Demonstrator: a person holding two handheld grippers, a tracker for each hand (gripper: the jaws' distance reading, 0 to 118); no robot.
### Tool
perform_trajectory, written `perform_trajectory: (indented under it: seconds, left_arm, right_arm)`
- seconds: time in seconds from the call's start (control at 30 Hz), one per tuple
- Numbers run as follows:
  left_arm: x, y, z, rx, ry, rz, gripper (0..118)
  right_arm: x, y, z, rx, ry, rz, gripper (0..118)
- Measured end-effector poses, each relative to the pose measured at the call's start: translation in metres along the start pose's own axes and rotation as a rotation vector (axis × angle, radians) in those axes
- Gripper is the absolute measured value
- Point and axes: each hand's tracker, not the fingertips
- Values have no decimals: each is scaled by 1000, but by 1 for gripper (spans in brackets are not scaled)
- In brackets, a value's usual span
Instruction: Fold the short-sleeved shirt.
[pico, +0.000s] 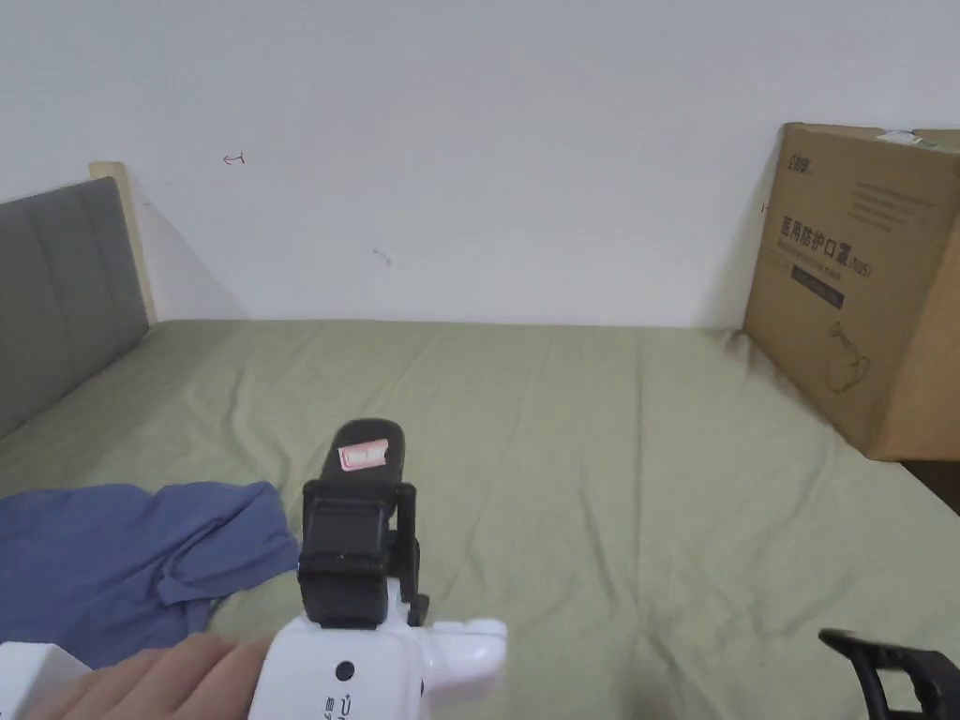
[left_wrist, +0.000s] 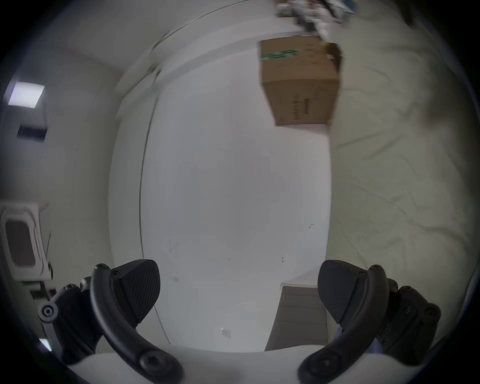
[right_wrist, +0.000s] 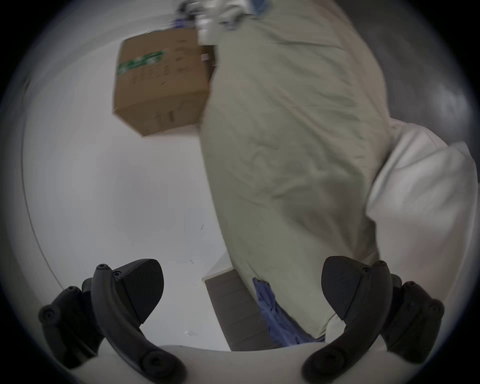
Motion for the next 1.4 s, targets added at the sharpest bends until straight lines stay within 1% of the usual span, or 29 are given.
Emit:
perform_trajectory:
  seconds: [0.03, 0.07, 0.1, 0.13, 0.17, 0.2, 0.23, 0.27, 0.3, 0.33, 0.37, 0.4, 0.43, 0.47, 0.53, 0.57, 0.6, 0.63, 0.67, 0.73, 0.8, 0.97, 1.1, 1.2, 1.33, 1.4]
  left_arm:
    - [-2, 2, 0, -17, -46, 95, 118]
    - [-7, 3, 0, -44, -92, 205, 118]
    - [-17, 5, -2, -88, -149, 354, 118]
    - [-29, 0, -5, -133, -183, 535, 118]
    - [-38, -3, -8, -162, -210, 700, 118]
    - [-46, -9, -12, -201, -238, 892, 118]
    - [-52, -20, -18, -250, -269, 1104, 118]
    - [-56, -35, -21, -271, -303, 1312, 118]
    - [-55, -52, -20, -262, -312, 1562, 118]
    - [-52, -64, -16, -275, -279, 1751, 118]
    - [-49, -69, -12, -296, -224, 1826, 118]
    - [-48, -74, -9, -331, -152, 1852, 118]
    - [-47, -72, -6, -351, -93, 1782, 118]
    - [-47, -71, -4, -348, -67, 1728, 118]
    - [-48, -64, -1, -321, -68, 1629, 118]
    - [-48, -63, -1, -315, -82, 1605, 118]
    - [-48, -62, -1, -311, -100, 1594, 118]
    - [-48, -62, -1, -310, -105, 1597, 118]
    - [-49, -61, 0, -309, -103, 1599, 118]
    - [-49, -62, 0, -315, -106, 1602, 118]
    - [-49, -62, -1, -320, -112, 1603, 118]
    - [-49, -60, -1, -318, -120, 1600, 118]
    - [-51, -57, -1, -320, -118, 1594, 118]
    - [-53, -55, -1, -305, -119, 1554, 118]
    - [-56, -49, 2, -271, -119, 1515, 118]
    - [-57, -48, 2, -269, -138, 1527, 118]
  right_arm:
    - [-2, -3, 2, 57, -4, 145, 118]
    - [-12, -3, 5, 101, -2, 296, 118]
    - [-24, -7, 8, 146, 18, 473, 118]
    - [-38, -14, 11, 183, 53, 658, 118]
    - [-52, -31, 16, 224, 93, 856, 118]
    - [-64, -46, 21, 273, 131, 1078, 118]
    - [-73, -67, 26, 341, 180, 1347, 118]
    - [-75, -84, 30, 404, 229, 1578, 118]
    - [-73, -104, 34, 478, 279, 1806, 118]
    - [-70, -118, 35, 539, 314, 1964, 118]
    - [-68, -127, 35, 586, 316, 2038, 118]
    - [-66, -131, 34, 596, 309, 2047, 118]
    - [-65, -132, 32, 577, 299, 2011, 118]
    - [-66, -133, 31, 550, 294, 1953, 118]
    - [-67, -130, 29, 510, 271, 1818, 118]
    - [-67, -126, 27, 501, 269, 1780, 118]
    - [-66, -125, 26, 490, 268, 1761, 118]
    - [-65, -125, 25, 487, 263, 1759, 118]
    - [-65, -126, 24, 486, 259, 1773, 118]
    - [-64, -127, 23, 492, 244, 1821, 118]
    - [-62, -130, 26, 518, 256, 1858, 118]
    - [-62, -133, 30, 524, 279, 1892, 118]
    - [-63, -134, 31, 520, 289, 1882, 118]
    - [-63, -128, 34, 495, 338, 1823, 118]
    - [-65, -124, 34, 476, 331, 1817, 118]
    - [-67, -126, 34, 458, 303, 1818, 118]
